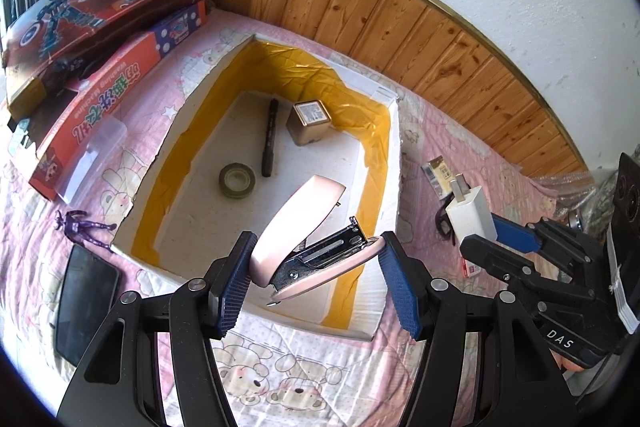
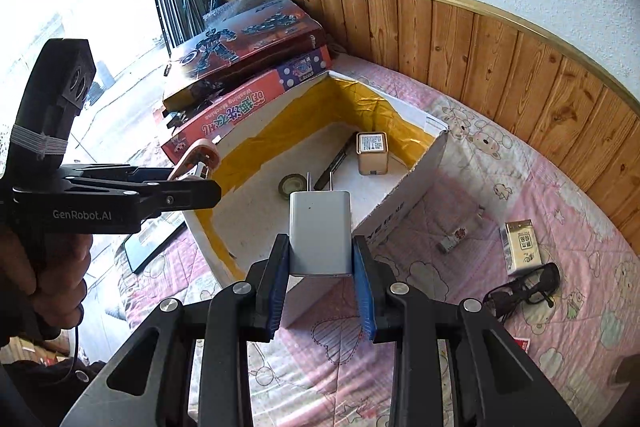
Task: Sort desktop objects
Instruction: 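Carry the white charger and pink stapler over into the white box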
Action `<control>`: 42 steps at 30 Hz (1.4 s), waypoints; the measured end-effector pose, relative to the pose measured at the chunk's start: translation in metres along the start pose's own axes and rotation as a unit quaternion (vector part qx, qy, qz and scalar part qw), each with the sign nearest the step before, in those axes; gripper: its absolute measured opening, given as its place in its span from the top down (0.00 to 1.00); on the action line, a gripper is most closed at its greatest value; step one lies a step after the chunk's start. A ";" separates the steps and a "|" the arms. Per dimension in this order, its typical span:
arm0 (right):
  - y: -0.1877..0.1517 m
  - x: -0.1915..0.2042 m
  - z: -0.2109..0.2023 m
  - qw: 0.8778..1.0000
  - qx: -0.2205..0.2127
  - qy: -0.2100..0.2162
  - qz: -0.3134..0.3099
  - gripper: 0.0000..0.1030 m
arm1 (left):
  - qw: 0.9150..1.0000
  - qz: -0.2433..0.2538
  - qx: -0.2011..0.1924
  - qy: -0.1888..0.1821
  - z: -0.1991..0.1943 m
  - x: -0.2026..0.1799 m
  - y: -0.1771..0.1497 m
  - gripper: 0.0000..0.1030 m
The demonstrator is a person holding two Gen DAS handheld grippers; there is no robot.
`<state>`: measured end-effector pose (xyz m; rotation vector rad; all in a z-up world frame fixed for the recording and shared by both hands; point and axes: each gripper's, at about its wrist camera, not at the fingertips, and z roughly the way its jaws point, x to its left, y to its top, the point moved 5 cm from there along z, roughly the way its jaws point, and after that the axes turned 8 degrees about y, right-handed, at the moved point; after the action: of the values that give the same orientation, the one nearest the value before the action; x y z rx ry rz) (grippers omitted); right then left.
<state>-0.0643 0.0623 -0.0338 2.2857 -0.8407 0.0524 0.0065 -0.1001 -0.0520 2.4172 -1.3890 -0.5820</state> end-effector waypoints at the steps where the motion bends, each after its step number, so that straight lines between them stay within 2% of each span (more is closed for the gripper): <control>1: 0.002 0.000 0.002 1.000 0.001 0.001 -0.002 0.69 | 1.000 -0.001 0.003 0.003 0.002 0.001 0.000 0.38; 16: 0.036 0.005 0.038 0.999 0.021 0.013 -0.035 0.69 | 0.998 -0.002 0.041 0.037 0.033 0.016 0.007 0.38; 34: 0.056 -0.010 0.091 0.995 0.074 0.002 -0.065 0.69 | 0.995 -0.047 0.087 0.021 0.066 0.032 0.006 0.38; 42: 0.062 -0.015 0.115 0.992 0.099 -0.003 -0.081 0.70 | 0.993 -0.054 0.097 0.027 0.077 0.036 0.006 0.38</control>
<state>-0.1336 -0.0351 -0.0885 2.5349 -0.6756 0.0577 -0.0184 -0.1386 -0.1243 2.6540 -1.3571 -0.4202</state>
